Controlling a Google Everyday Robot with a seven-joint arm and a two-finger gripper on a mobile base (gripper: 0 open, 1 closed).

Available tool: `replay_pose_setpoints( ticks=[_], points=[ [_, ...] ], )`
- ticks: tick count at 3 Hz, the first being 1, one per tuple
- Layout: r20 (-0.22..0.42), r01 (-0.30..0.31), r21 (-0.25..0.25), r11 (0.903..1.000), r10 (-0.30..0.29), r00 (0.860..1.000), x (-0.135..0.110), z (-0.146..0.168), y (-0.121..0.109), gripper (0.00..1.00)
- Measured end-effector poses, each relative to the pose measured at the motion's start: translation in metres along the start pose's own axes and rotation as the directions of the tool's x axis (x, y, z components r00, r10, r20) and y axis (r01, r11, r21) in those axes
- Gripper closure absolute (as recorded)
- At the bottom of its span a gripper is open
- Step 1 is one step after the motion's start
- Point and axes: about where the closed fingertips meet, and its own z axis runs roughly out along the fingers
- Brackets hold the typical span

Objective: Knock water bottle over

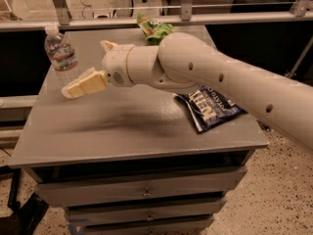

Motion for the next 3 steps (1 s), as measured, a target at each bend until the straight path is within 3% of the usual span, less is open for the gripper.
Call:
replay_pose_setpoints(
  ticks=[2,3],
  points=[
    [0.096,0.023,-0.029,0.9993,-0.020,0.995,-0.002,0.070,-0.010,0.00],
    [0.112,0.010,-0.051,0.9986,-0.005,0.994,0.001,0.091,-0.006,0.16]
  ],
)
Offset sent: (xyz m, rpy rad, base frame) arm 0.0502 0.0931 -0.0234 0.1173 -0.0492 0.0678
